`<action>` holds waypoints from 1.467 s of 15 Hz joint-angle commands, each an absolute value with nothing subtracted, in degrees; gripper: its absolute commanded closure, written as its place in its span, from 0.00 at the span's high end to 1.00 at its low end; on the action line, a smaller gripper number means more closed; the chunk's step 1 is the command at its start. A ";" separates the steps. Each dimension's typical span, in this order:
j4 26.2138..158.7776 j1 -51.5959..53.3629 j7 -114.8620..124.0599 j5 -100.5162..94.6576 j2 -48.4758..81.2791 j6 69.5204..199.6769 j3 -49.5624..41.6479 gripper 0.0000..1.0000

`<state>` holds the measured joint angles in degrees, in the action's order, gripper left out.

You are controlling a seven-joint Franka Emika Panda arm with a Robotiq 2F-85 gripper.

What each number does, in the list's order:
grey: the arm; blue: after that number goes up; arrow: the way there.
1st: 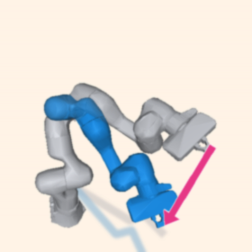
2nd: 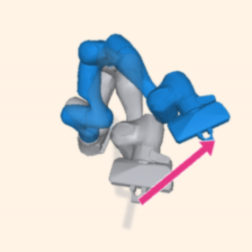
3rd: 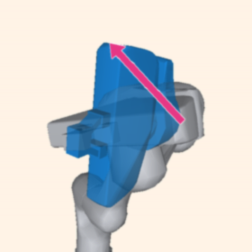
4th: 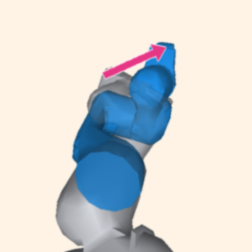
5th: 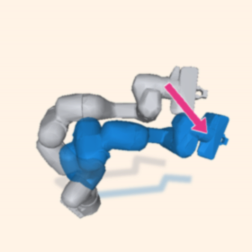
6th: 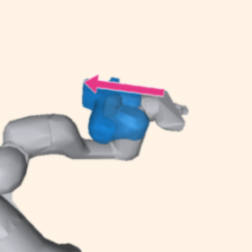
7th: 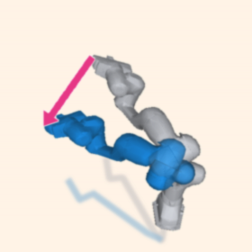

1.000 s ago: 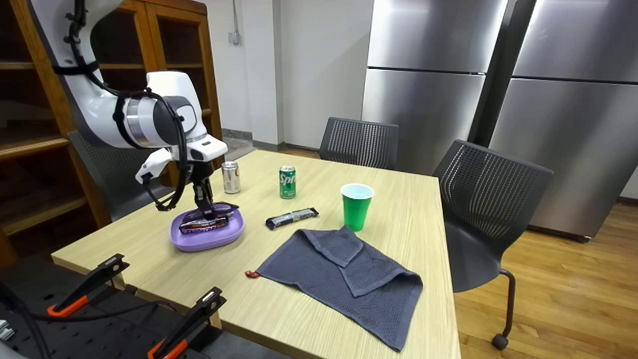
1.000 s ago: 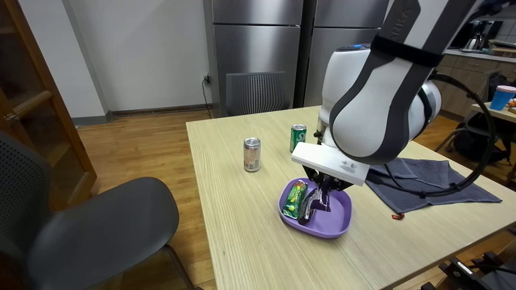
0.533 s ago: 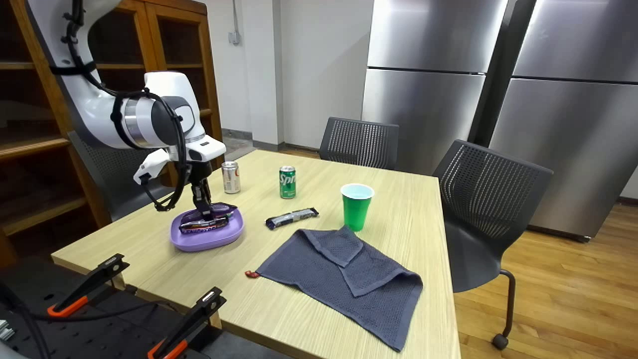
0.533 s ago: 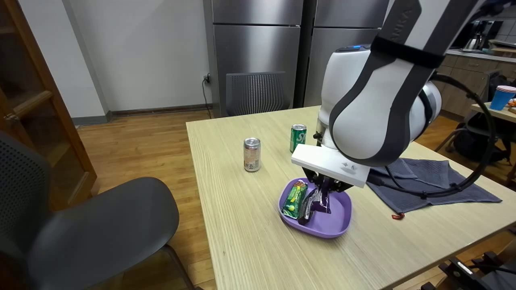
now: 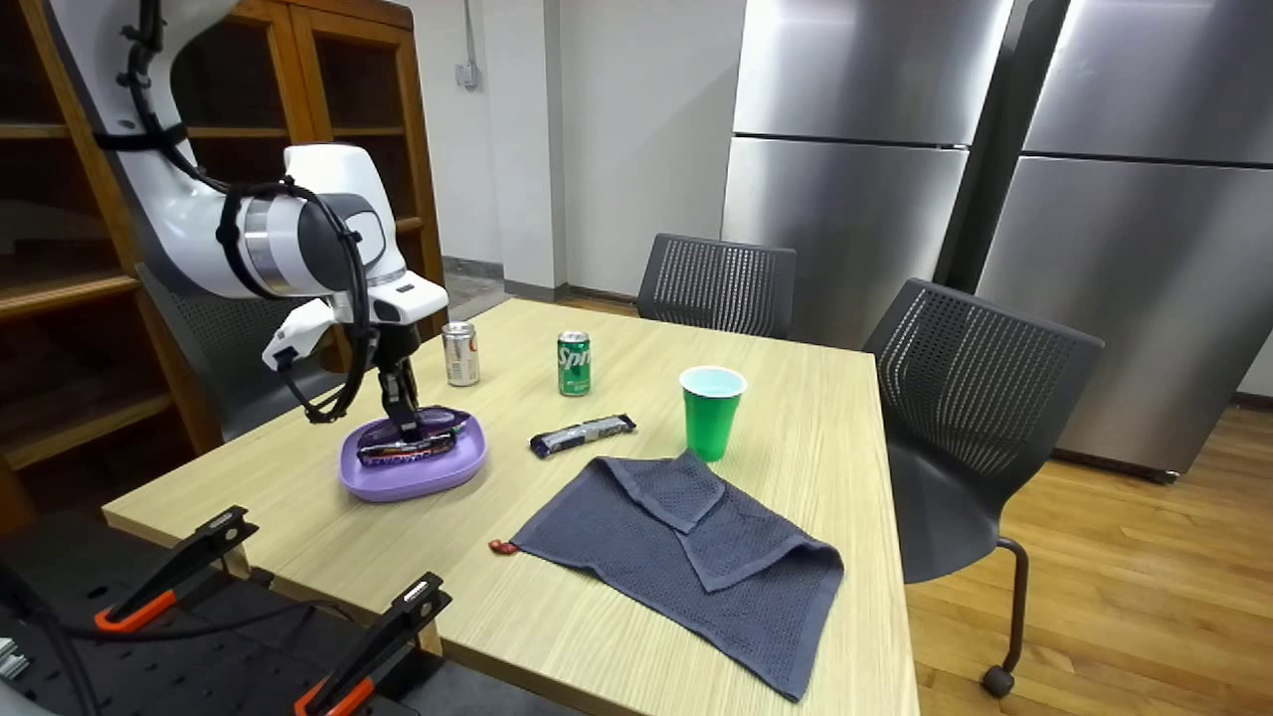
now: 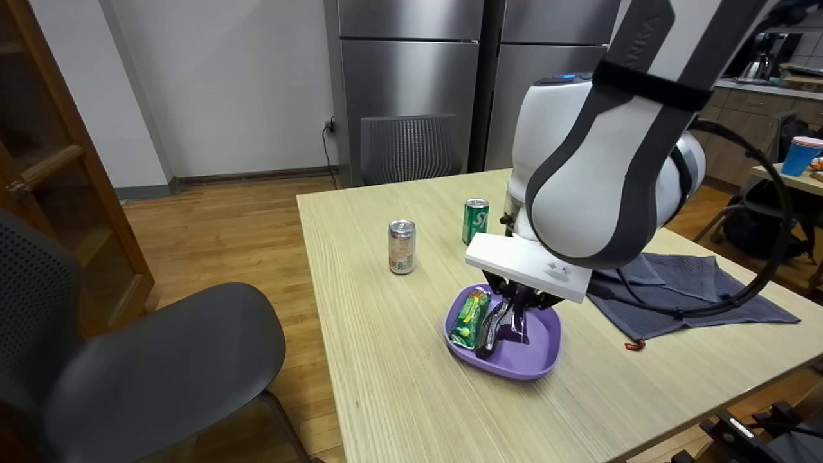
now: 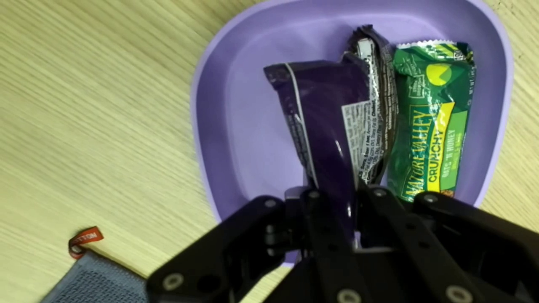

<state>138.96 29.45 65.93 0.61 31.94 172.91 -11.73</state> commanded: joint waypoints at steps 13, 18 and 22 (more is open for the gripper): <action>139.16 28.94 64.43 1.86 30.13 171.94 -13.02 1.00; 137.32 28.16 63.72 1.15 31.01 172.05 -15.69 1.00; 135.39 27.25 63.08 0.97 31.98 172.10 -17.78 1.00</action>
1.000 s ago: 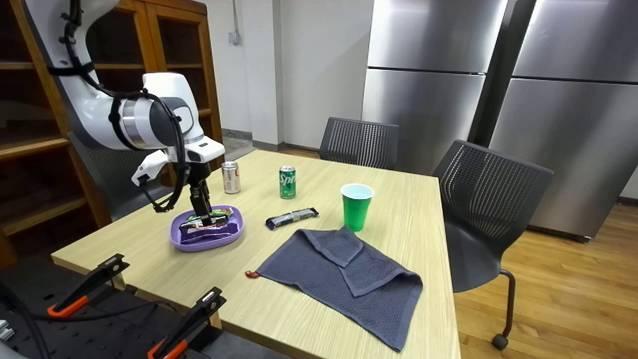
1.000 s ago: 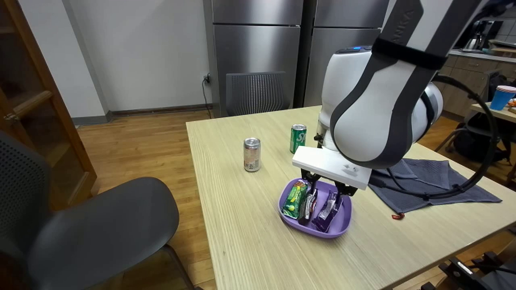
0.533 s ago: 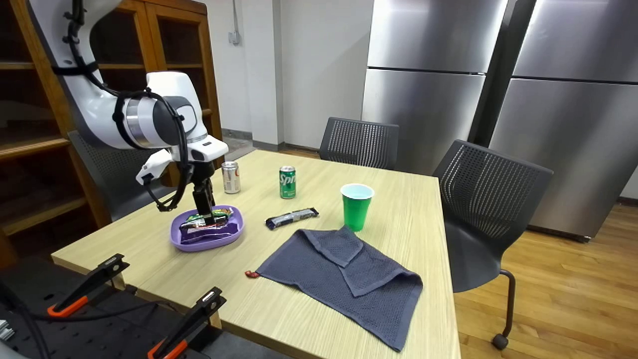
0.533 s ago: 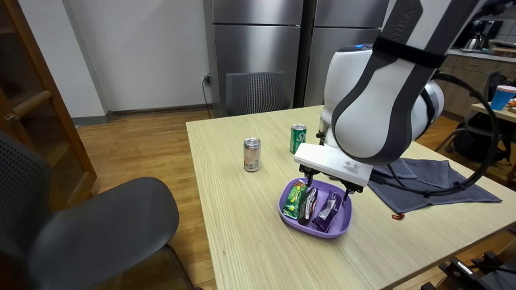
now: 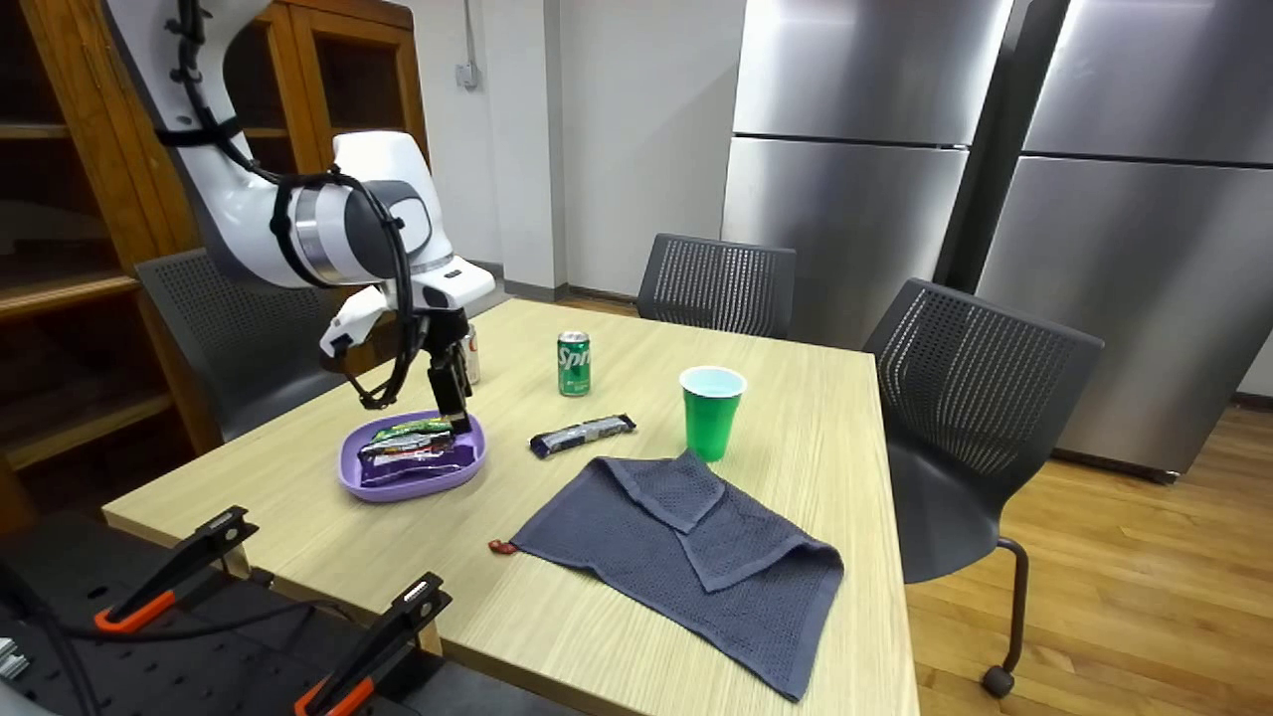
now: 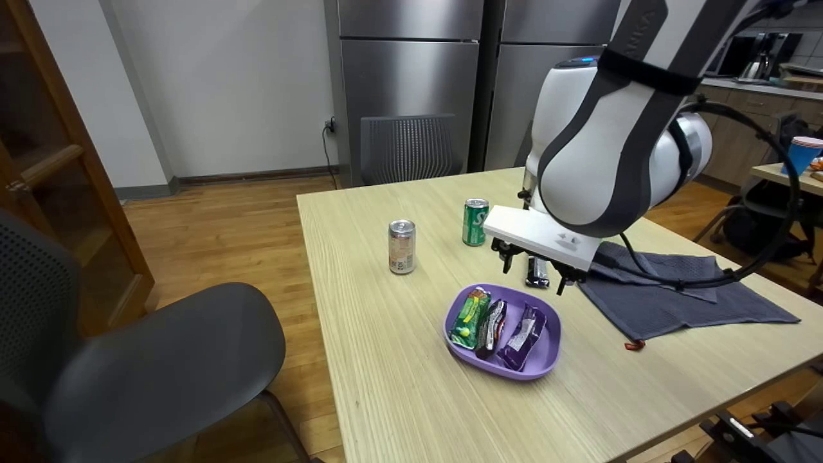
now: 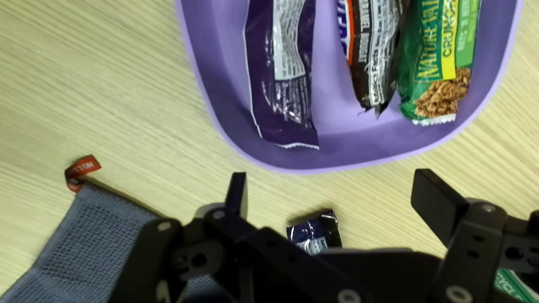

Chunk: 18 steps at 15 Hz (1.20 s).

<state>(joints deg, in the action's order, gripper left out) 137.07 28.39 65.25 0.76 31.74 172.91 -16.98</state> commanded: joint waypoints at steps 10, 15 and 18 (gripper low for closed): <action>127.37 25.90 61.62 1.51 38.80 171.02 -21.62 1.00; 122.62 24.79 61.82 2.29 43.06 170.39 -22.19 1.00; 119.85 25.01 62.42 2.70 45.58 169.56 -23.19 1.00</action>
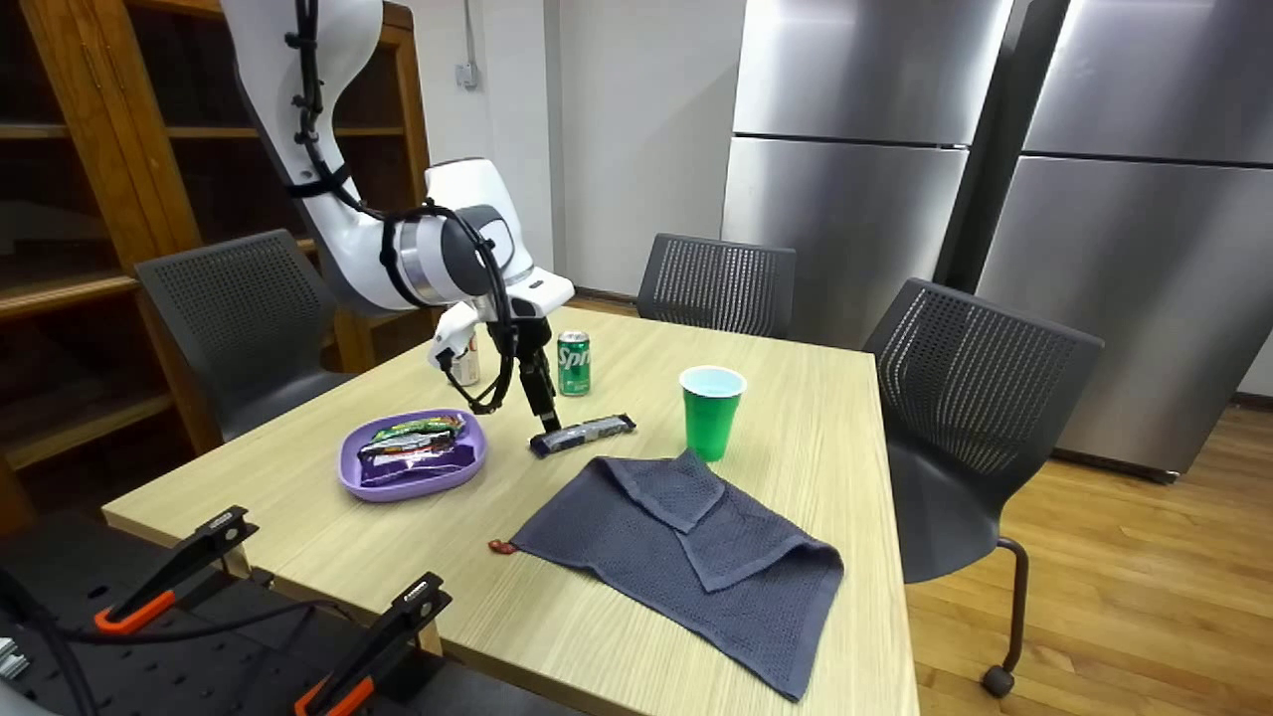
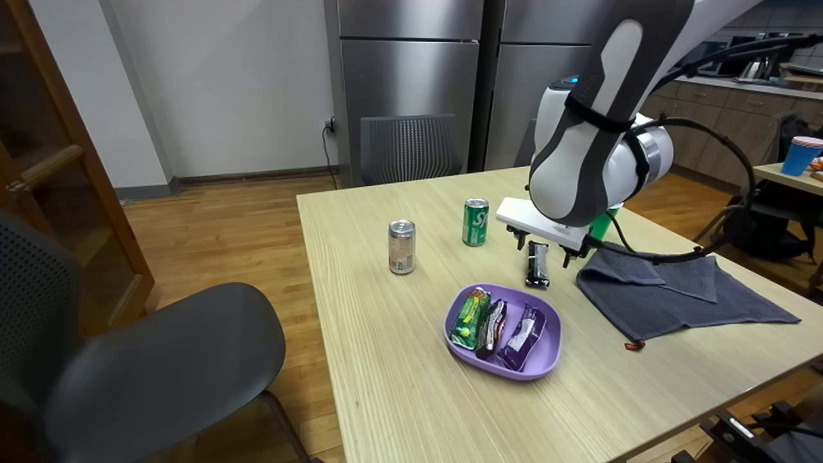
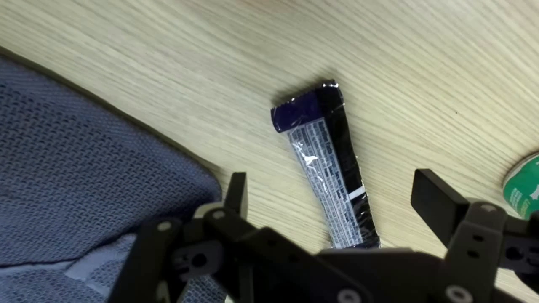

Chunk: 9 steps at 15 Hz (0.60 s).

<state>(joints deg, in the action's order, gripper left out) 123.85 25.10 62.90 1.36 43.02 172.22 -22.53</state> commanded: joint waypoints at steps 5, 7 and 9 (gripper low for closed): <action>115.93 25.01 62.92 3.23 49.03 168.00 -24.02 1.00; 114.53 25.30 63.36 3.32 50.36 167.62 -24.42 1.00; 113.32 25.16 63.36 3.41 51.37 167.31 -24.32 1.00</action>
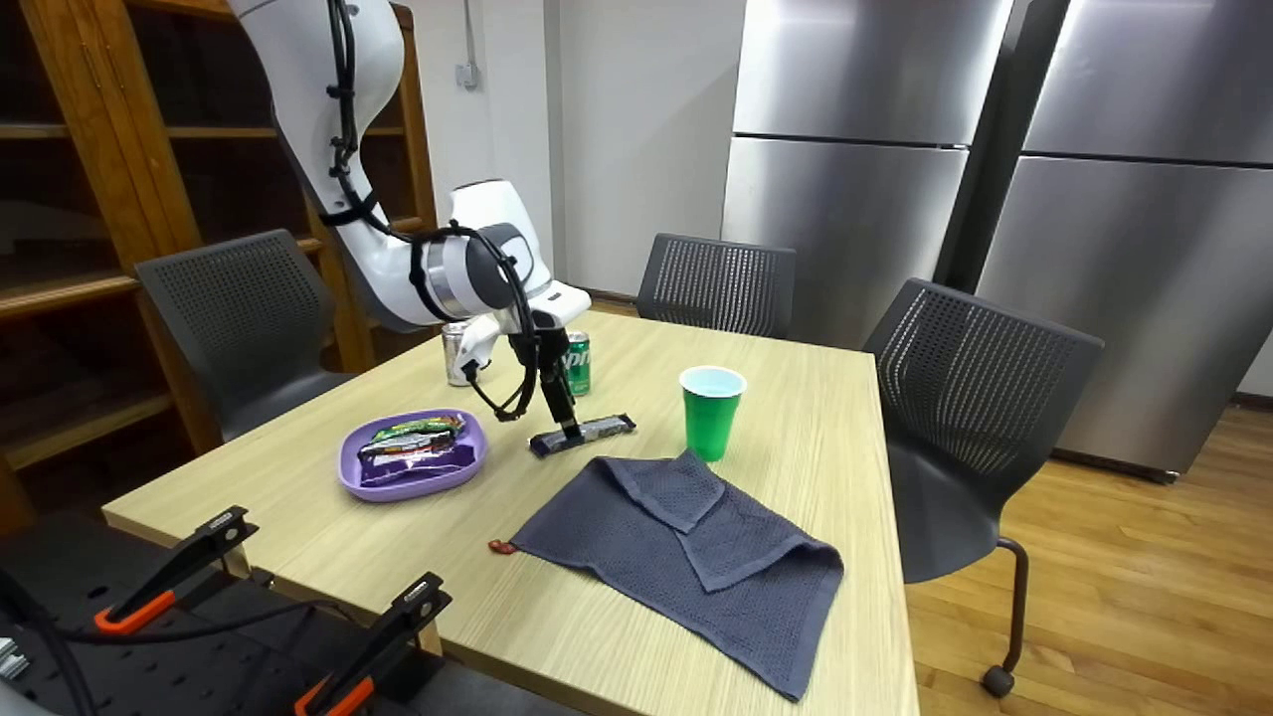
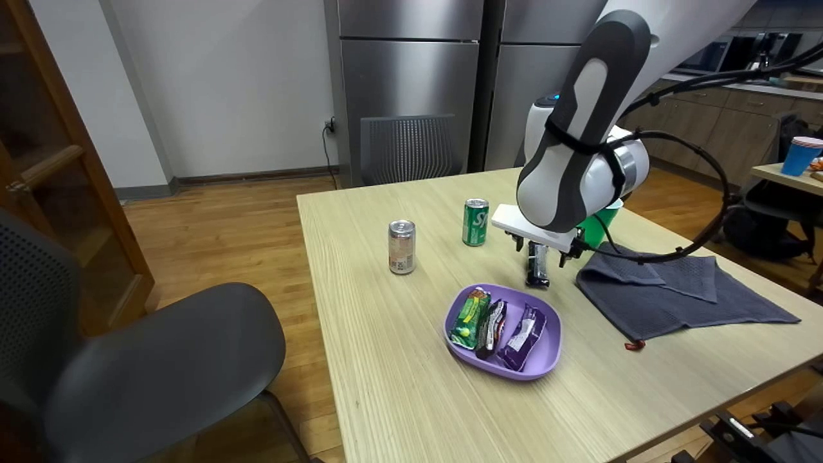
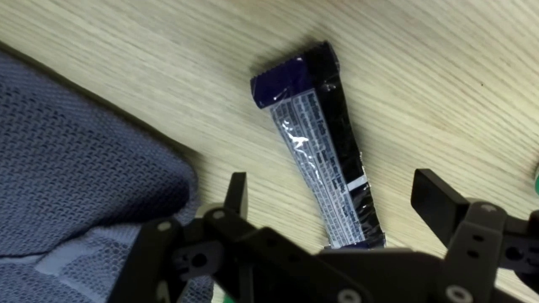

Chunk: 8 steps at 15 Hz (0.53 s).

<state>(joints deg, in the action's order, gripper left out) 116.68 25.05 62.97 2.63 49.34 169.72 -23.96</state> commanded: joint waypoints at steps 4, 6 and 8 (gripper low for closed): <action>111.18 25.27 63.62 3.36 53.41 166.70 -24.58 1.00; 110.19 25.09 63.62 3.35 54.10 166.09 -24.46 1.00; 109.33 25.07 63.77 3.27 54.71 165.60 -24.49 1.00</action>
<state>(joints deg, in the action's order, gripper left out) 112.20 25.05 63.06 2.66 53.27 168.10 -24.14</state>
